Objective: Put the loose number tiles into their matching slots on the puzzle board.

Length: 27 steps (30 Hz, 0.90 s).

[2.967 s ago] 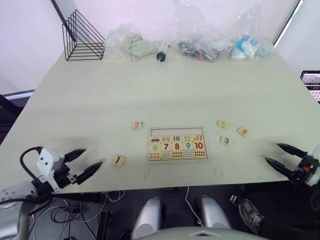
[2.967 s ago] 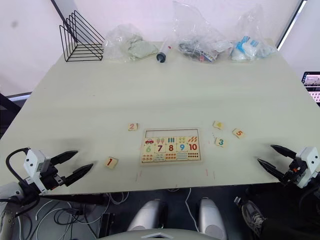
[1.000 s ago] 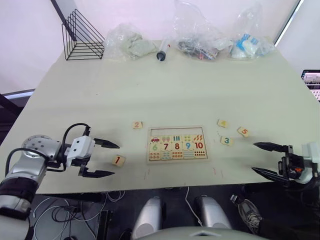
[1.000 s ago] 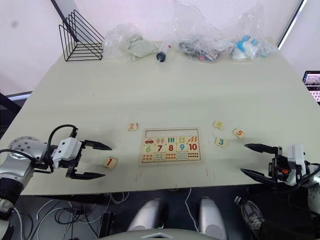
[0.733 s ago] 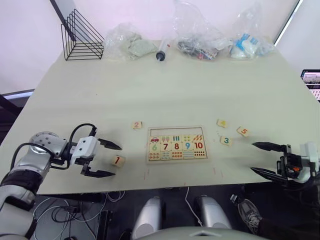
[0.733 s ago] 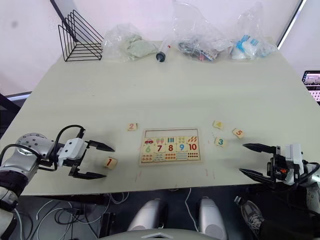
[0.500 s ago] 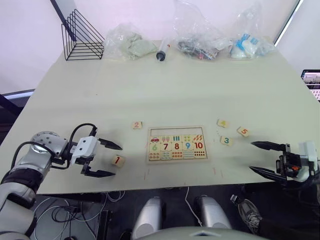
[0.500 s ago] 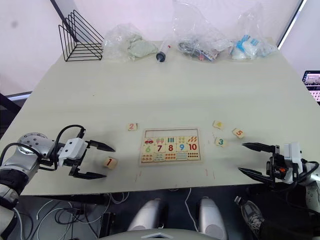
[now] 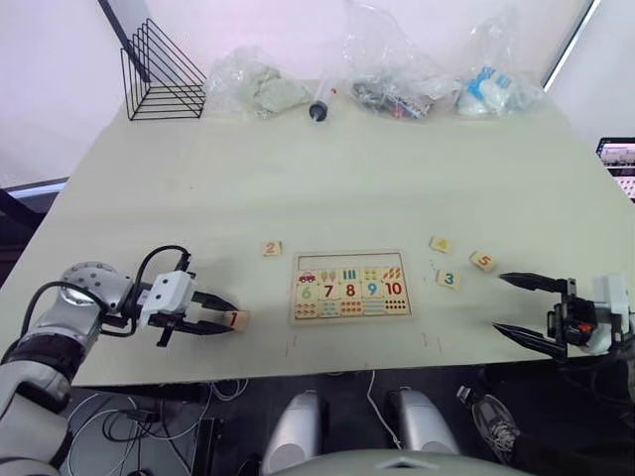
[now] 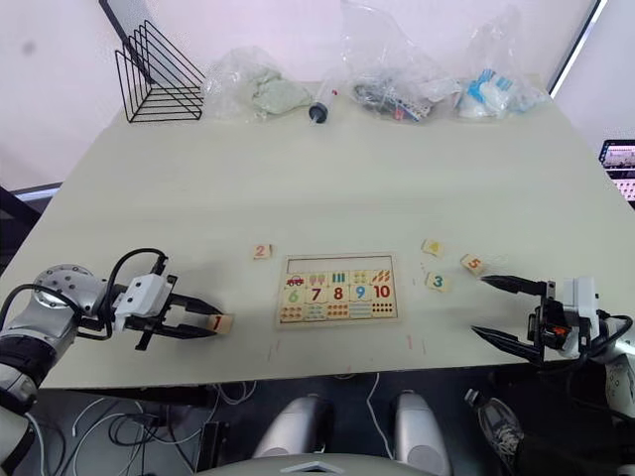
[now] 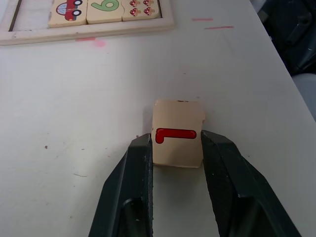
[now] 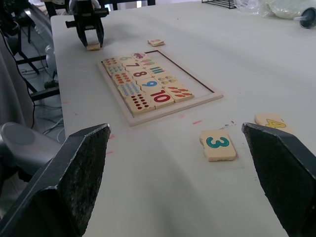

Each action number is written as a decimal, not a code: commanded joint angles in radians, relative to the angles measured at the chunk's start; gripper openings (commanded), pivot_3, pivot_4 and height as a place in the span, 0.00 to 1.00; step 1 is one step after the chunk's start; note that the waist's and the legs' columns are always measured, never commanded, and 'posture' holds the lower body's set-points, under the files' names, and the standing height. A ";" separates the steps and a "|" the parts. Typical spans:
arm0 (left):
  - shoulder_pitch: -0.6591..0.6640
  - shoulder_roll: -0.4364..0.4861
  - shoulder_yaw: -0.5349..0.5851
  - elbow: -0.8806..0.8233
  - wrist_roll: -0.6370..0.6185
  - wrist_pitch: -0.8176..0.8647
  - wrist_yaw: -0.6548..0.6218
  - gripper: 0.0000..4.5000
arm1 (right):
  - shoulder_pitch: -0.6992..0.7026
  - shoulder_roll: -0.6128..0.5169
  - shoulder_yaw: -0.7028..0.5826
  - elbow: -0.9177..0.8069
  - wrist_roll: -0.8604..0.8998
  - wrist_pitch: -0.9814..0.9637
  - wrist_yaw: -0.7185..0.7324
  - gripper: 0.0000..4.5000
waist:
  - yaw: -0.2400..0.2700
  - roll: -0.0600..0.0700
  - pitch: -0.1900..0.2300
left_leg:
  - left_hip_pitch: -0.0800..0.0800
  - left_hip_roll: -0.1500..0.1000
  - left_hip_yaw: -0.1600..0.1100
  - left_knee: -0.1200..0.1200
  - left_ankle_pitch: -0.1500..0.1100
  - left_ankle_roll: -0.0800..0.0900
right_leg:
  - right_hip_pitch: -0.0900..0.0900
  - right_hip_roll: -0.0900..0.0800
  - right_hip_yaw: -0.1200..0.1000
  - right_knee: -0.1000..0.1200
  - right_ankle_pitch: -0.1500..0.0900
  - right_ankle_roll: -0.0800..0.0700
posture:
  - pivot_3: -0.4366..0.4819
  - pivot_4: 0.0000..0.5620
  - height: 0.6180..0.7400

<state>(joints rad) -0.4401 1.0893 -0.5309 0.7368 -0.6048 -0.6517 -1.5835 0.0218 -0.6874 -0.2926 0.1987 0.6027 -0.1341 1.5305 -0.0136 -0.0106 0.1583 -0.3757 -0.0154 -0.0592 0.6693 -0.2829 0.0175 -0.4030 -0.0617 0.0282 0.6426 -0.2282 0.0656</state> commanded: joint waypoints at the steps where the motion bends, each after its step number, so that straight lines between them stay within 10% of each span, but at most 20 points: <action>1: 0.029 0.023 0.003 0.011 0.001 0.003 -0.031 0.21 | -0.004 -0.003 -0.013 -0.029 0.011 -0.007 -0.001 1.00 | -0.001 0.000 0.000 | 0.000 0.000 0.000 0.000 0.000 0.000 | 0.000 0.000 0.000 0.000 0.000 0.000 | 0.48 0.27 1.00; 17: 0.208 0.076 0.362 -0.407 -0.026 0.428 0.047 0.21 | 0.033 0.019 -0.039 -0.036 0.027 -0.024 0.000 1.00 | 0.002 0.001 0.001 | -0.001 0.001 -0.001 0.000 0.000 0.000 | 0.000 0.000 0.000 0.000 0.000 0.000 | 0.48 0.27 1.00; 27: 0.103 0.020 0.425 -0.653 0.126 0.739 0.259 0.21 | 0.096 0.046 -0.031 -0.099 0.038 -0.027 -0.037 1.00 | 0.001 0.000 0.001 | -0.001 0.000 -0.001 0.000 0.000 0.000 | 0.000 0.001 0.000 0.000 0.000 0.000 | 0.48 0.27 1.00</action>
<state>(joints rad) -0.3149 1.1048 -0.1448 0.1291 -0.4970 0.0419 -1.3459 0.1122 -0.6391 -0.2955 0.1410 0.6165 -0.1551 1.5010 -0.0125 -0.0102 0.1595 -0.3767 -0.0151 -0.0597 0.6696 -0.2829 0.0174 -0.4030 -0.0609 0.0279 0.6425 -0.2283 0.0657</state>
